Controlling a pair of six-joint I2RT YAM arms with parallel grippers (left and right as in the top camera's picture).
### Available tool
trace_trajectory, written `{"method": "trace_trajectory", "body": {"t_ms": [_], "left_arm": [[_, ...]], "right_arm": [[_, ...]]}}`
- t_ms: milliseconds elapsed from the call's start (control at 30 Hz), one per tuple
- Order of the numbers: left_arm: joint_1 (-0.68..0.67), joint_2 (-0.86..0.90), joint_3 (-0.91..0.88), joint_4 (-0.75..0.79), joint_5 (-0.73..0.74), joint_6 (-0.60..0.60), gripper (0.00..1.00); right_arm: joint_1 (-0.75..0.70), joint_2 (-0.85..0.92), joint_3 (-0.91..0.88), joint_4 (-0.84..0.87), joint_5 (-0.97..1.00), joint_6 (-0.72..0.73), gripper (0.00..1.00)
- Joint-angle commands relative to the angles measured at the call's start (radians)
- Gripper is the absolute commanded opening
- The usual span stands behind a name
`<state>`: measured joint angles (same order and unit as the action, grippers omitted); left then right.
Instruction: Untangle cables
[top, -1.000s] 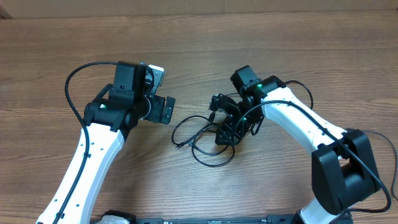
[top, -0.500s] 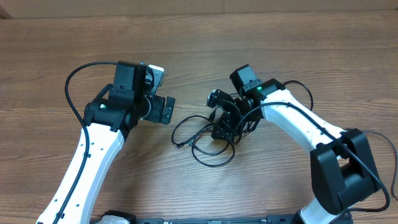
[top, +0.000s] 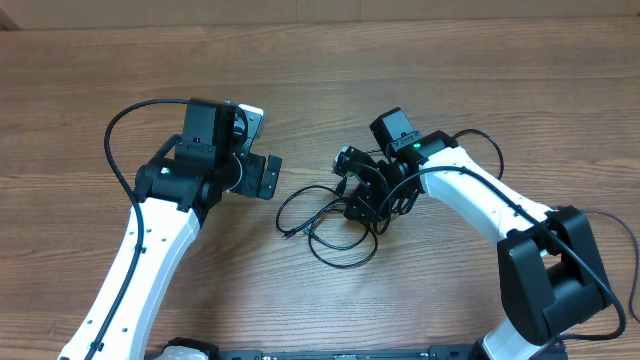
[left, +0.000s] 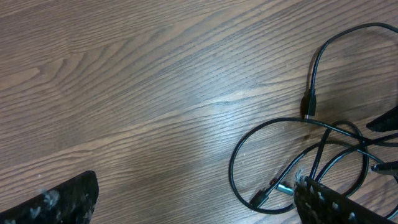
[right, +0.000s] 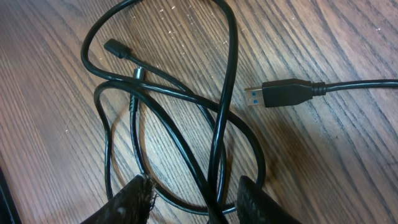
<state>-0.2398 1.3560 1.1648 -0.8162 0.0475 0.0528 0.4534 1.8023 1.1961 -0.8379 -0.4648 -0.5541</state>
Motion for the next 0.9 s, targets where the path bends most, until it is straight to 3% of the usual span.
{"method": "trace_trajectory", "body": {"t_ms": [0, 300, 433, 700, 867], "left_arm": [[0.004, 0.003, 0.009, 0.002, -0.003, 0.012, 1.00], [0.004, 0.003, 0.009, 0.001, -0.003, 0.012, 1.00], [0.004, 0.003, 0.009, 0.002, -0.003, 0.012, 1.00], [0.004, 0.003, 0.009, 0.002, -0.003, 0.012, 1.00], [0.004, 0.003, 0.009, 0.002, -0.003, 0.012, 1.00]], "right_arm": [[0.005, -0.005, -0.005, 0.003, -0.008, -0.005, 0.42], [0.005, -0.005, -0.005, 0.003, -0.008, -0.005, 0.22], [0.005, -0.005, -0.005, 0.008, -0.008, -0.004, 0.04], [0.005, -0.005, -0.002, 0.007, 0.024, 0.004, 0.04], [0.005, -0.008, 0.089, -0.038, 0.087, 0.079, 0.04]]}}
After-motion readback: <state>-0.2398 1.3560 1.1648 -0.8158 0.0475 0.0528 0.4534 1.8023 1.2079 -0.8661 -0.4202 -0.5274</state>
